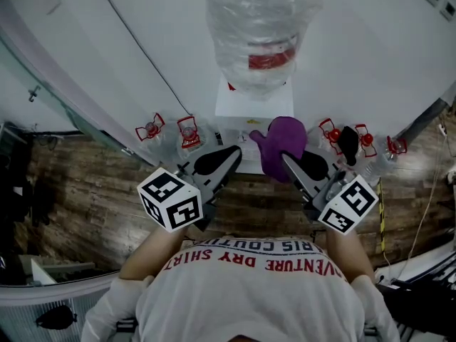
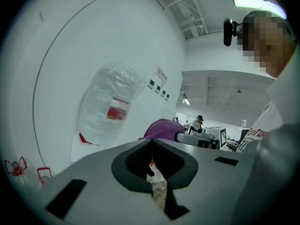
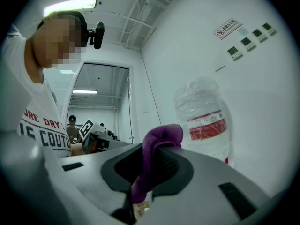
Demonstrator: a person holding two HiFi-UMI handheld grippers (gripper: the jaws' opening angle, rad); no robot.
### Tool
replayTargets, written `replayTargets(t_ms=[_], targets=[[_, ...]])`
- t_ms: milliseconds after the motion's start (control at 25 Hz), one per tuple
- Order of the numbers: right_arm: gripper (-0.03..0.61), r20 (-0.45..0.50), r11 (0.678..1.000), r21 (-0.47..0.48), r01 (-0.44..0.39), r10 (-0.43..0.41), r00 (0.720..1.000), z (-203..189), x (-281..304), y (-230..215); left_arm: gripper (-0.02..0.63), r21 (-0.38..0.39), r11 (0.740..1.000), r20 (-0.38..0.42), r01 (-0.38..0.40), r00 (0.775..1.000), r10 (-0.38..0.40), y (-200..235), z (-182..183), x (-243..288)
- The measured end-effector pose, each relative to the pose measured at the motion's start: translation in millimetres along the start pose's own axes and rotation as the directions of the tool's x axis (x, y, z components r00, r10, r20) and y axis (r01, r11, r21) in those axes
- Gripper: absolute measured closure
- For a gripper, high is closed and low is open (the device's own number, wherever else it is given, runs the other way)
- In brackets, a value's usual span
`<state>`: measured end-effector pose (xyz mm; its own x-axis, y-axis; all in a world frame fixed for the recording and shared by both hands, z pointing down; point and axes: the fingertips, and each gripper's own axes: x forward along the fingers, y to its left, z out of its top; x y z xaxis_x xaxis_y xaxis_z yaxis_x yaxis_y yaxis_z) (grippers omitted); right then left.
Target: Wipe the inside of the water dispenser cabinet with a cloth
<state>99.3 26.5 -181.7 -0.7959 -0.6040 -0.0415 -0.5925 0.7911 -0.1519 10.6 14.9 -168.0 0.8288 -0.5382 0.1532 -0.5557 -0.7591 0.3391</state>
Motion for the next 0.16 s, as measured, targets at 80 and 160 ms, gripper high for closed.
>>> replayTargets(t_ms=[80, 160], targets=[[0.522, 0.004, 1.000, 0.002, 0.007, -0.007, 1.000, -0.8, -1.4, 1.4, 0.586, 0.006, 1.000, -0.001, 0.011, 1.000, -0.011, -2.3, -0.8, 1.4], [0.522, 0.008, 1.000, 0.003, 0.013, -0.013, 1.000, -1.2, -2.4, 3.1, 0.586, 0.014, 1.000, 0.000, 0.022, 1.000, -0.022, -4.4, -0.6, 2.4]])
